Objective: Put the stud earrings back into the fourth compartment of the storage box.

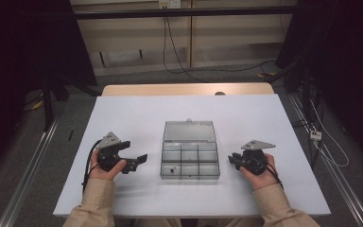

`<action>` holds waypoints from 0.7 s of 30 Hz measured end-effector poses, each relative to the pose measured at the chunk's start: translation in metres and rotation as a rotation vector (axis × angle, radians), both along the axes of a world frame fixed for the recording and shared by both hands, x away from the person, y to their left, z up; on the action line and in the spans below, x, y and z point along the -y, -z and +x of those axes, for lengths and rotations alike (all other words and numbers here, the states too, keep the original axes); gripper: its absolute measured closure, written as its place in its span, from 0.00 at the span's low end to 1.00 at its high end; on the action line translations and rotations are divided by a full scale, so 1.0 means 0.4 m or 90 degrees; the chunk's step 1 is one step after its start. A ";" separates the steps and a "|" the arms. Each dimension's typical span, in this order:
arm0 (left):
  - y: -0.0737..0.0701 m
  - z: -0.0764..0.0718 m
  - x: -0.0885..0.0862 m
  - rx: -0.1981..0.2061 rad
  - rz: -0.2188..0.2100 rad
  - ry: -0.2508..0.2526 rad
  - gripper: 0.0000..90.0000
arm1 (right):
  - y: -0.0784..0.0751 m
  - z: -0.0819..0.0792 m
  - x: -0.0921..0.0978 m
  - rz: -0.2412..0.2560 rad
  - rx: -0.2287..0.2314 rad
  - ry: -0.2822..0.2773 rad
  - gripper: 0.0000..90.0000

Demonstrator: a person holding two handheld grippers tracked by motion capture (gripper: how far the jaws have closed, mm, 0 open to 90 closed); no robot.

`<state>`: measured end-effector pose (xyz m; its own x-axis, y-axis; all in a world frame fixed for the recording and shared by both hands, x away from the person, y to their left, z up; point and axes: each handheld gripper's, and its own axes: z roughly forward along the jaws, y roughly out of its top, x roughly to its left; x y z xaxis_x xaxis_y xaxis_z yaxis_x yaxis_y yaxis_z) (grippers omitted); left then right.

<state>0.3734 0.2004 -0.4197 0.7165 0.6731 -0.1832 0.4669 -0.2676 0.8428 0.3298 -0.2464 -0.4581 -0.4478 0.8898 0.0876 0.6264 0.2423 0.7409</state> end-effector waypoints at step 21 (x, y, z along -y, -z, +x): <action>-0.001 -0.001 0.001 0.000 0.001 -0.001 0.07 | -0.025 -0.002 0.012 0.031 0.006 -0.020 0.85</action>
